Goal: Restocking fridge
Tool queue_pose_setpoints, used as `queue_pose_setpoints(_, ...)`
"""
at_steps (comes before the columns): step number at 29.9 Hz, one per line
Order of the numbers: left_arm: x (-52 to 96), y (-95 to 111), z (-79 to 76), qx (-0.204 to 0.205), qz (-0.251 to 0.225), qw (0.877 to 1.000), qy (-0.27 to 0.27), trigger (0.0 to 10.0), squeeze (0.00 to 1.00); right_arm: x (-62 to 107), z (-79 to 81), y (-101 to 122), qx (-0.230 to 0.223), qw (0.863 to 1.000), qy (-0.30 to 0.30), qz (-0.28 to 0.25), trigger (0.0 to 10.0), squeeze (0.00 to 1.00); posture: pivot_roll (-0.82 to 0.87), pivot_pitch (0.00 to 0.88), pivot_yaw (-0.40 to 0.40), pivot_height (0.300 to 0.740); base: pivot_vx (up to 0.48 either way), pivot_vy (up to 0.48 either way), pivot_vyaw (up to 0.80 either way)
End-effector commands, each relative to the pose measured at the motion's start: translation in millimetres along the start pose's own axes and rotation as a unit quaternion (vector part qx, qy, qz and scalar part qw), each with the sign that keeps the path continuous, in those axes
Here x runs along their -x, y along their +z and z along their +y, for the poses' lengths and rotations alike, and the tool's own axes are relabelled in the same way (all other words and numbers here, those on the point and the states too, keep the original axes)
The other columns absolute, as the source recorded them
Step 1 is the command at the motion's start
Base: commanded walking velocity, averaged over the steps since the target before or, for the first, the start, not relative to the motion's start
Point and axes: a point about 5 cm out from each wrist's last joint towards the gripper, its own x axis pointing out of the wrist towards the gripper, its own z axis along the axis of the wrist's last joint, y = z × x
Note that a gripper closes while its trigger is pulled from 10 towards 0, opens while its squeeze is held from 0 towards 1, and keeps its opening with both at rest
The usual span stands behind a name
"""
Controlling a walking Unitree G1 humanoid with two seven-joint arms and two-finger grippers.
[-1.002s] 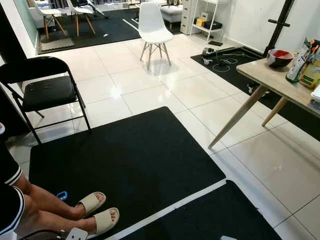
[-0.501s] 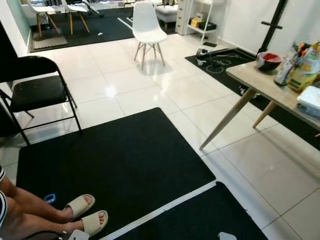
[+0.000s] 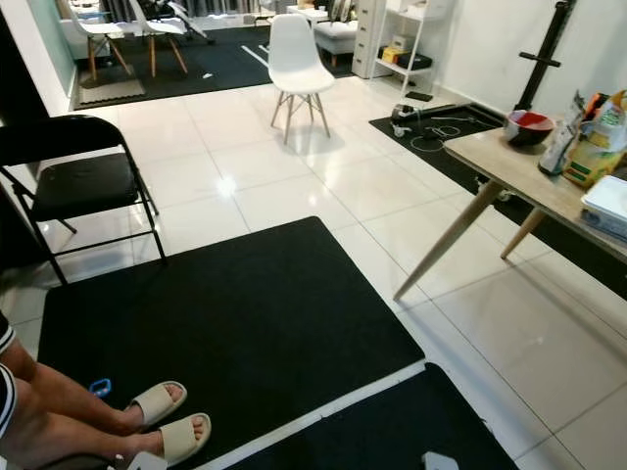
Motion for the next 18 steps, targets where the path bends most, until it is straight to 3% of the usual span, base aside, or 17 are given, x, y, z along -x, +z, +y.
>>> queue_pose_setpoints(1,1.2,-8.3,-2.4,-0.001,0.014,1.0,-0.003,10.0,0.0,-0.2,2.5,-3.9,-0.003,1.0,0.003,0.006,10.0,0.0,-0.01,0.034,-0.001,0.74,0.0,-0.42,0.0)
queue_pose_setpoints(18,1.6,-10.2,-1.3,-0.006,0.016,1.0,-0.004,10.0,0.0,-0.4,3.5,-4.6,-0.003,1.0,0.003,0.006,10.0,0.0,-0.01,0.033,0.004,0.74,0.0,-0.418,0.0)
